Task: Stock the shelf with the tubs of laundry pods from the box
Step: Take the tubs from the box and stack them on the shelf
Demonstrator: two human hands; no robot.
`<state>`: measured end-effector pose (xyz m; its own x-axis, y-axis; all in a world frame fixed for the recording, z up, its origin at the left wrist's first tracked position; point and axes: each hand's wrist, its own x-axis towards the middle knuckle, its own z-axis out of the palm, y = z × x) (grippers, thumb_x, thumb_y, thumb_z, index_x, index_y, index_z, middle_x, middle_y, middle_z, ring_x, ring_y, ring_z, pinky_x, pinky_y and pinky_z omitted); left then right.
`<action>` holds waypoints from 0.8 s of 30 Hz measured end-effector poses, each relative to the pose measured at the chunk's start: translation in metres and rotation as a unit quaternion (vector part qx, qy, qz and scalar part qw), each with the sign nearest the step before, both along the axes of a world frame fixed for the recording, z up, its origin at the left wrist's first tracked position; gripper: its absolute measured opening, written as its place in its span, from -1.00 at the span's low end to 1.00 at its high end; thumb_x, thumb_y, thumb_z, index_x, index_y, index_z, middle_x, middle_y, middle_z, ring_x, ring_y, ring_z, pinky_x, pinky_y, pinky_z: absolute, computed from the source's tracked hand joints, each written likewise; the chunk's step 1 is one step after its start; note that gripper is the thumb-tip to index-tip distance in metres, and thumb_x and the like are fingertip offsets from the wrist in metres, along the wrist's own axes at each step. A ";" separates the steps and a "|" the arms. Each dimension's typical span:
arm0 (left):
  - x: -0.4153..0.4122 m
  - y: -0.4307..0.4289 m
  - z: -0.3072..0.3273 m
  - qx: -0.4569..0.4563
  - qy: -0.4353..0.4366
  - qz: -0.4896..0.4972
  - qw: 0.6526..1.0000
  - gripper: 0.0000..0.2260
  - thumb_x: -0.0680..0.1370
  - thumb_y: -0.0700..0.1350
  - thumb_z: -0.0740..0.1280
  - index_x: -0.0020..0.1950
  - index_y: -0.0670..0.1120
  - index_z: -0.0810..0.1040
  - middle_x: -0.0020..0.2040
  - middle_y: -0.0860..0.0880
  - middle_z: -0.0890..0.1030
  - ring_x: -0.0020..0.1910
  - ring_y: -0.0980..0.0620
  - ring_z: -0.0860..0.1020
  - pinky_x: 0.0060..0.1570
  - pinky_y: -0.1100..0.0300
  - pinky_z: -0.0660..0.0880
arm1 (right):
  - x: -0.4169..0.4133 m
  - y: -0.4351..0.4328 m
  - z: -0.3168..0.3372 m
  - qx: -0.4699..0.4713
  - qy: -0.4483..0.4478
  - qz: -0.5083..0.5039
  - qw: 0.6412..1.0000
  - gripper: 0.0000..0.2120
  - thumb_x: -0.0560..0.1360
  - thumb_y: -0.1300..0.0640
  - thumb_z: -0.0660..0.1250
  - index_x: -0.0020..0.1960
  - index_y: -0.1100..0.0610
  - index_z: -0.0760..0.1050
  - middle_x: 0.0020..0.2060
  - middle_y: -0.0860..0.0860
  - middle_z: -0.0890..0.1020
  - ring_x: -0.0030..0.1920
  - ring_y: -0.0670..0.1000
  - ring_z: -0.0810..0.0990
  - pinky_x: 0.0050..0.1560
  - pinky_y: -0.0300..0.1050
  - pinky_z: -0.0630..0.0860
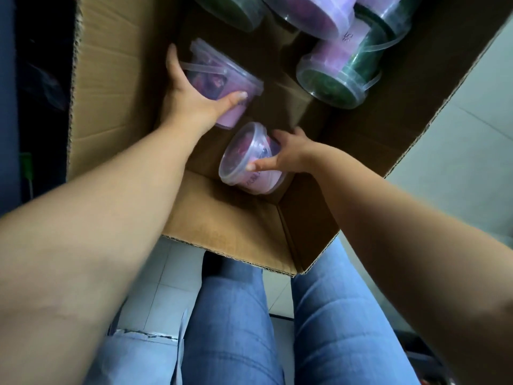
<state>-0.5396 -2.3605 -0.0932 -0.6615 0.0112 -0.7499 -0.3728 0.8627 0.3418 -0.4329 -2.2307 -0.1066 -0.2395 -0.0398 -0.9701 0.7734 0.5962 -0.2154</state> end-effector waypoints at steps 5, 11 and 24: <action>-0.011 -0.012 0.003 -0.015 -0.011 0.025 1.000 -0.09 0.34 0.21 0.43 0.50 0.00 -0.02 0.46 -0.13 0.25 0.37 -0.14 0.33 0.28 0.10 0.29 | 0.002 -0.008 -0.011 -0.115 -0.016 -0.142 0.983 0.03 0.11 -0.19 0.57 0.42 0.16 0.22 0.32 0.07 0.43 0.33 0.07 0.42 0.36 0.00 0.35; -0.002 -0.036 0.034 0.082 0.012 0.162 0.983 -0.12 0.26 0.27 0.45 0.43 -0.03 0.14 0.35 0.01 0.35 0.29 0.02 0.39 0.20 0.25 0.32 | 0.016 0.007 0.022 -0.141 -0.002 -0.412 0.900 -0.33 0.15 -0.12 0.51 0.17 0.18 0.50 0.02 0.09 0.65 -0.01 0.03 0.65 0.11 -0.07 0.55; 0.000 -0.030 0.248 0.374 0.073 0.144 0.913 0.05 0.09 0.53 0.32 0.42 -0.04 0.22 0.38 -0.10 0.39 0.35 -0.04 0.39 0.31 -0.19 0.34 | -0.036 0.082 0.233 -0.354 0.200 -0.501 0.764 0.10 0.04 -0.26 0.55 0.44 0.18 0.26 0.39 0.25 0.34 0.37 0.22 0.33 0.43 0.29 0.09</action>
<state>-0.5391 -2.3906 0.1550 -0.8102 0.2934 -0.5074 -0.4513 0.2402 0.8595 -0.4691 -2.1492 0.1267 -0.7651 -0.1233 -0.6320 0.5533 -0.6279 -0.5474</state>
